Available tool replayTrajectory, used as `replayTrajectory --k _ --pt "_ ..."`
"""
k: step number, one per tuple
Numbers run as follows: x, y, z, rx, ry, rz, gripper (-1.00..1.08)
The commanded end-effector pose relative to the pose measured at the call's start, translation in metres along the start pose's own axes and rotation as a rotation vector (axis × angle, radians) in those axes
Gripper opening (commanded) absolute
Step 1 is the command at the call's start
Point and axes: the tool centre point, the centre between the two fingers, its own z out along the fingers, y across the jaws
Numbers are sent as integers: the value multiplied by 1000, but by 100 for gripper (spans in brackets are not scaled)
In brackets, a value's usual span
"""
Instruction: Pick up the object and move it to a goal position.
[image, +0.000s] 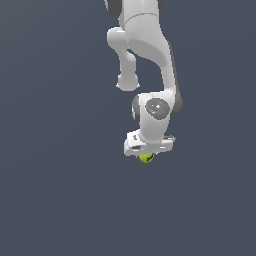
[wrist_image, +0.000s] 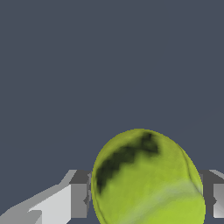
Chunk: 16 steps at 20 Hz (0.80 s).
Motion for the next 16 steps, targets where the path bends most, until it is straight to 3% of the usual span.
replayTrajectory --k 1,16 --pt "-1 -3 -18 -1 3 -1 -100" --pt "-23 -35 -182 -1 3 -1 -100"
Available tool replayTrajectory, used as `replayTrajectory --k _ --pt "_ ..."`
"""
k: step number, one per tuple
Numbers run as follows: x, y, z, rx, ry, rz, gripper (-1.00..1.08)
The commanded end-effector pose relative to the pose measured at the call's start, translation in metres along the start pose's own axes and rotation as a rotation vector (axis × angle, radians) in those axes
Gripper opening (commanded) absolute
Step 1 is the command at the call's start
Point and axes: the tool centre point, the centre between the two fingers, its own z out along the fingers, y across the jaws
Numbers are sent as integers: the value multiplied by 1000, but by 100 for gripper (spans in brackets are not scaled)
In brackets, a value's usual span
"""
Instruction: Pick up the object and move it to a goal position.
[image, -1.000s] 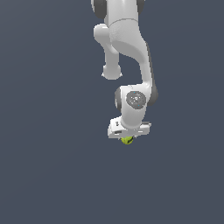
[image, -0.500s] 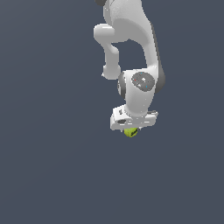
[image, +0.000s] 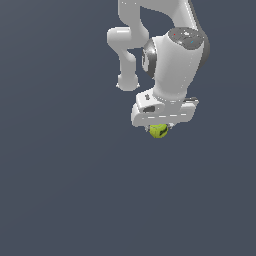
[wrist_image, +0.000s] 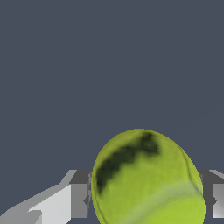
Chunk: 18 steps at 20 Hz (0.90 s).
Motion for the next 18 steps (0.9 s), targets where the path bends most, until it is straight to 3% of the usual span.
replayTrajectory --k 1,18 --pt "-4 -6 -32 0 1 0 -100" --pt "-22 -40 -214 1 1 0 -100"
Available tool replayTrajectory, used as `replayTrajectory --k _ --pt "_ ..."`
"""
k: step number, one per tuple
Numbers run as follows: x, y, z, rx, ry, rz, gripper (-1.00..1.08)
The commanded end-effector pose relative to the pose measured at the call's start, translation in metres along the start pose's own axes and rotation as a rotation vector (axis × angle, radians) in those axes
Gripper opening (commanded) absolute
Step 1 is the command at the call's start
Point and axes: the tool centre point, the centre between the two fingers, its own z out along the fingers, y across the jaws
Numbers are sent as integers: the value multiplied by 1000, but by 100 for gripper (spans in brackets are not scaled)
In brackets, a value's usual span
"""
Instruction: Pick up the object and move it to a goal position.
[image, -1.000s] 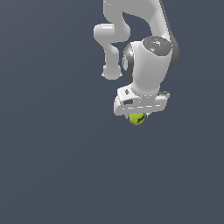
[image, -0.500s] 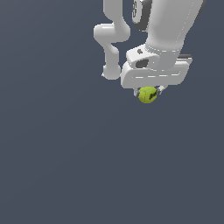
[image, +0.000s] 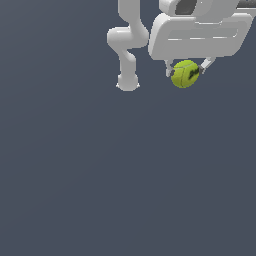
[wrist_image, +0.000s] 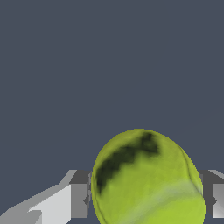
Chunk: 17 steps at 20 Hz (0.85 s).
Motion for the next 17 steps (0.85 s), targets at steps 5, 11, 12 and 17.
replayTrajectory --k 5,11,12,17 --pt "-3 -8 -44 0 0 1 -100" --pt "-3 -12 -64 0 0 1 -100" --pt "-3 -12 -66 0 0 1 -100" --pt "-3 -13 -70 0 0 1 -100"
